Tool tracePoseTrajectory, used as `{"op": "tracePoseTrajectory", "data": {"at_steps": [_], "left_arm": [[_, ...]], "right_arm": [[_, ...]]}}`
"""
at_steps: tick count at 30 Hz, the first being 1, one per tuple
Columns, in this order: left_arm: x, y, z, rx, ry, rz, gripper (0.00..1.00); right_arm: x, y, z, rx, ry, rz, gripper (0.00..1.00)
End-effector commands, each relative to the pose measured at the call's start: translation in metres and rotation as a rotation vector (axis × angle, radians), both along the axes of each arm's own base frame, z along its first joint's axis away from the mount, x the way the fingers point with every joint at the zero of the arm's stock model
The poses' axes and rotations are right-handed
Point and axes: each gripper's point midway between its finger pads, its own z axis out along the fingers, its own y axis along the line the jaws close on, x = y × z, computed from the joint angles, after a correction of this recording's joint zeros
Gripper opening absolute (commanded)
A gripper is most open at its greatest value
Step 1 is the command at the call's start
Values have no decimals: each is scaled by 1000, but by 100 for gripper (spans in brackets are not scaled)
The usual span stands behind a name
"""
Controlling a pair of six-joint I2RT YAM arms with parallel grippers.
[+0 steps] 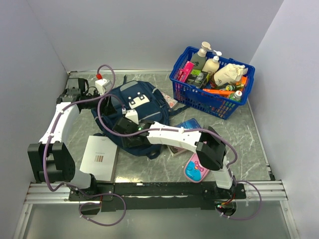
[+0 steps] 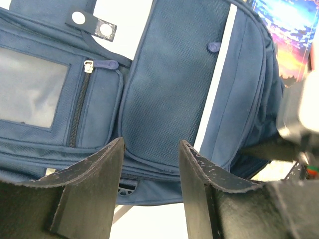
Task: Pack the student bag
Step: Zip the student bag at the center of the board.
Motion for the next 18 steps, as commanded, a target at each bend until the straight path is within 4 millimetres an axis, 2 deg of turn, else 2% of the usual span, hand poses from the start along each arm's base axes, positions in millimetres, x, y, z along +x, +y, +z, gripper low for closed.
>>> {"op": "tracePoseTrajectory", "data": {"at_steps": [1,4,7,14,18], "left_arm": [[-3,-2,12,10,-85,-44,53],[-6,-3,12,7,-88,-49,53],[-8,-5,12,0,-85,-57,53],[-9,-5,11,-3,-90,-64,53],[-9,-7,8,-9,-83,-68,53]], "right_arm": [[8,-4,9,50,28,-64,58],[11,-4,11,77,36,-86,66],[14,0,12,109,49,-105,67],[16,-1,-4,104,116,-147,63],[18,5,6,157,96,-142,62]]}}
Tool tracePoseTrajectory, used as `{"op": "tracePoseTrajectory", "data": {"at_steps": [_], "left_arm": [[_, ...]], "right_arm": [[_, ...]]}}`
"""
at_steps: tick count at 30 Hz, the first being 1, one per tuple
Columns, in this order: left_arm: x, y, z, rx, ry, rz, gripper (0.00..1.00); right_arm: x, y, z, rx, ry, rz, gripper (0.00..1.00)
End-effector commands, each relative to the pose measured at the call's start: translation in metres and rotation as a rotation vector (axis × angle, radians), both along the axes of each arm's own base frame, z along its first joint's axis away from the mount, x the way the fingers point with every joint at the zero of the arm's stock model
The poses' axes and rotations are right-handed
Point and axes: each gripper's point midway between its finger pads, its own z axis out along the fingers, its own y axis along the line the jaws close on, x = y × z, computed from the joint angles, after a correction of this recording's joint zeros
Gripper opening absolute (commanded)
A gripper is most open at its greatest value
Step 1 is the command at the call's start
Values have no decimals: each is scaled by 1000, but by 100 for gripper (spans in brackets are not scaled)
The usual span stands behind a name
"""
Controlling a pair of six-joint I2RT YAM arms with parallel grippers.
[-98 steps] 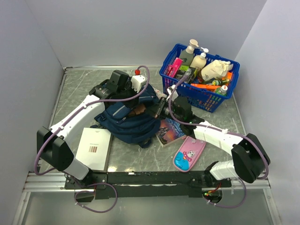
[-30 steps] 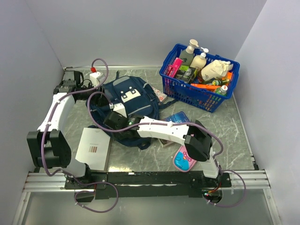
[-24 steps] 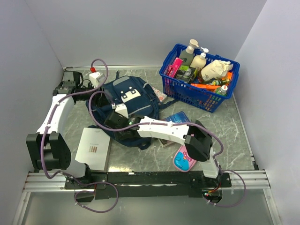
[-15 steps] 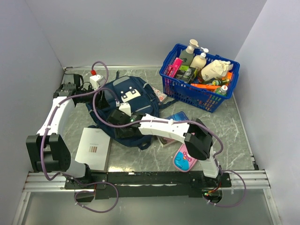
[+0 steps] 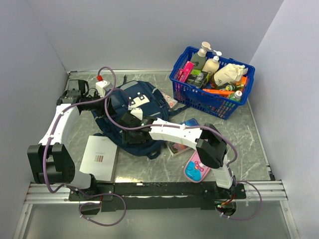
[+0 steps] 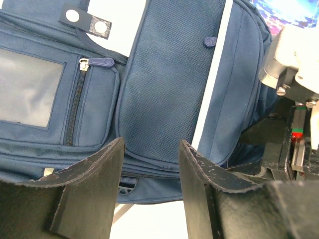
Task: Pack the student bag
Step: Zip the student bag at the center of the board.
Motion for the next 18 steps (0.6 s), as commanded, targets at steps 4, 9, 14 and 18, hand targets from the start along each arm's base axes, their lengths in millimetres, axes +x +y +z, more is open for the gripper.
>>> {"op": "tracePoseTrajectory", "data": {"at_steps": [4,9,14,18], "left_arm": [[-2,-7,13,-25,-66,-51,53],[-7,-7,9,-16,-64,-58,53],[-8,-7,9,-12,-70,-65,53],[-12,-9,8,-17,-62,-97,51]], "right_arm": [[9,5,-1,25,25,-48,60],[19,11,-2,47,14,-51,59],[21,7,-16,18,56,-58,51],[22,-7,-19,-13,56,-69,35]]}}
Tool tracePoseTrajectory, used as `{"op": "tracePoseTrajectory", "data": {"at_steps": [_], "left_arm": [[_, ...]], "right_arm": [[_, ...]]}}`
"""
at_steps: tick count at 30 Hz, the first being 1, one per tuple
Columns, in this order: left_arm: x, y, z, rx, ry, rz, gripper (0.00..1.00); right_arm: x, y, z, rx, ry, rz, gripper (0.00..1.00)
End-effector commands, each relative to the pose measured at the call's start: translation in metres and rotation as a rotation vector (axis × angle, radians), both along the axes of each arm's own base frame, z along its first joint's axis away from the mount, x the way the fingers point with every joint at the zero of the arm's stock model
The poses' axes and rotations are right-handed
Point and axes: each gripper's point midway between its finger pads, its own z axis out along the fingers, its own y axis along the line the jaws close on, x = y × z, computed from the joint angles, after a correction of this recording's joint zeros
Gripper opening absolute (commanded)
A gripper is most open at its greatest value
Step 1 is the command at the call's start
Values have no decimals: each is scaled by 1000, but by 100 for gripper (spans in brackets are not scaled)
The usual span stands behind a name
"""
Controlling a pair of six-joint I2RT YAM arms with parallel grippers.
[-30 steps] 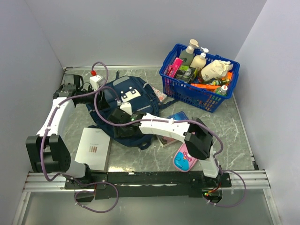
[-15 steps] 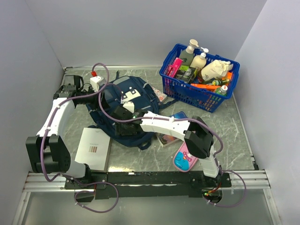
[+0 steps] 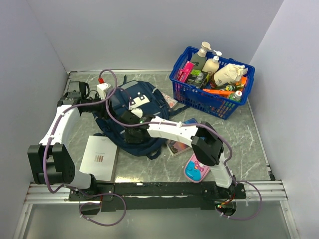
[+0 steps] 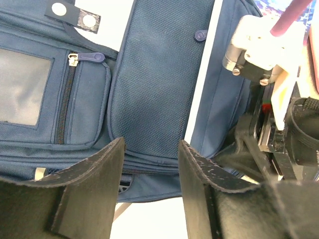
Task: Pack the student bag
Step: Zip the student bag at the center of the board.
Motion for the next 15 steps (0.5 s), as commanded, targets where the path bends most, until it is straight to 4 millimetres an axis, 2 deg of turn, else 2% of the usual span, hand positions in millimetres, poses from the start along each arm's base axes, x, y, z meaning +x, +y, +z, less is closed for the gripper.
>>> {"op": "tracePoseTrajectory", "data": {"at_steps": [1,2,4,5,9,15], "left_arm": [[-6,-7,15,-17,-67,-73,51],[-9,-9,14,-20,-63,-91,50],[-18,-11,9,-14,-54,-134,48],[-21,-12,6,-10,-48,-154,47],[-39,-17,-8,43,-59,-258,48],[-68,-44,-32,124,-99,-423,52]], "right_arm": [[16,-24,-10,-57,-12,-54,33],[18,-28,-2,-48,-25,-60,31],[15,-37,-3,-66,-31,-65,29],[17,-42,6,-67,-57,-71,29],[17,-62,14,-103,-101,-89,29],[15,-86,22,-156,-178,-107,24]]}}
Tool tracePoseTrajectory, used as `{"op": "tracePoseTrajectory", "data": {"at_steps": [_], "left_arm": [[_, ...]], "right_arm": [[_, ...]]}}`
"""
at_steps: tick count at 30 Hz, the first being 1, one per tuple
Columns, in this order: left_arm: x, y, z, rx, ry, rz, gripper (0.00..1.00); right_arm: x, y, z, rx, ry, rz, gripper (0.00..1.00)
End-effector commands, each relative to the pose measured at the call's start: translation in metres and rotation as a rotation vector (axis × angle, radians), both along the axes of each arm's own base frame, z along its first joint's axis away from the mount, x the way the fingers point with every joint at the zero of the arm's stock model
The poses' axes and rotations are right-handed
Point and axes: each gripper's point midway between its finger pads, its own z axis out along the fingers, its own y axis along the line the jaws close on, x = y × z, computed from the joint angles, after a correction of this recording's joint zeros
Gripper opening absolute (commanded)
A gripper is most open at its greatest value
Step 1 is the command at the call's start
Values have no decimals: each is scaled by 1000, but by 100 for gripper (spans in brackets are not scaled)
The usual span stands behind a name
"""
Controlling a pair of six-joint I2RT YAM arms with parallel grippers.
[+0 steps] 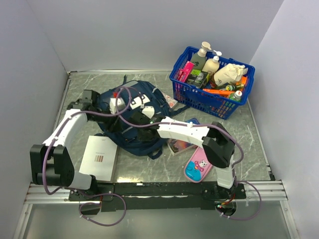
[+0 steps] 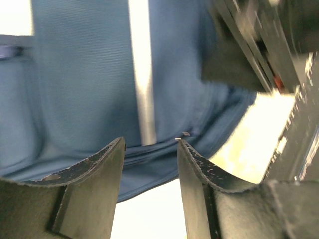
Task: Pack the student bag
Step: Zip the student bag at the center of the board.
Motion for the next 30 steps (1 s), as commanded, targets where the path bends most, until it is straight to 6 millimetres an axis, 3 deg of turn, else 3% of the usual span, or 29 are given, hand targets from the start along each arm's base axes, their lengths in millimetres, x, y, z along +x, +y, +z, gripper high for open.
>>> {"op": "tracePoseTrajectory", "data": {"at_steps": [1,4,9,12,19,23,24,30], "left_arm": [[-29,-25,-10,54,-104,-193,53],[-41,-28,-26,107,-146,-269,55],[-36,-13,-45,212,-221,-348,57],[-31,-5,-42,223,-305,-397,65],[0,5,-41,275,-435,-427,72],[15,-3,-36,249,-514,-452,72],[18,-9,-31,219,-533,-456,72],[12,-7,-38,245,-575,-586,73]], "right_arm": [[5,-30,27,-51,-109,-33,23],[3,-35,24,-56,-116,-33,20],[-4,-43,13,-52,-99,-38,19],[-7,-48,5,-45,-76,-51,19],[-9,-53,-4,17,-35,-70,21],[-8,-51,-10,119,11,-99,21],[-13,-59,-20,131,41,-104,21],[-18,-59,-27,310,75,-82,21]]}}
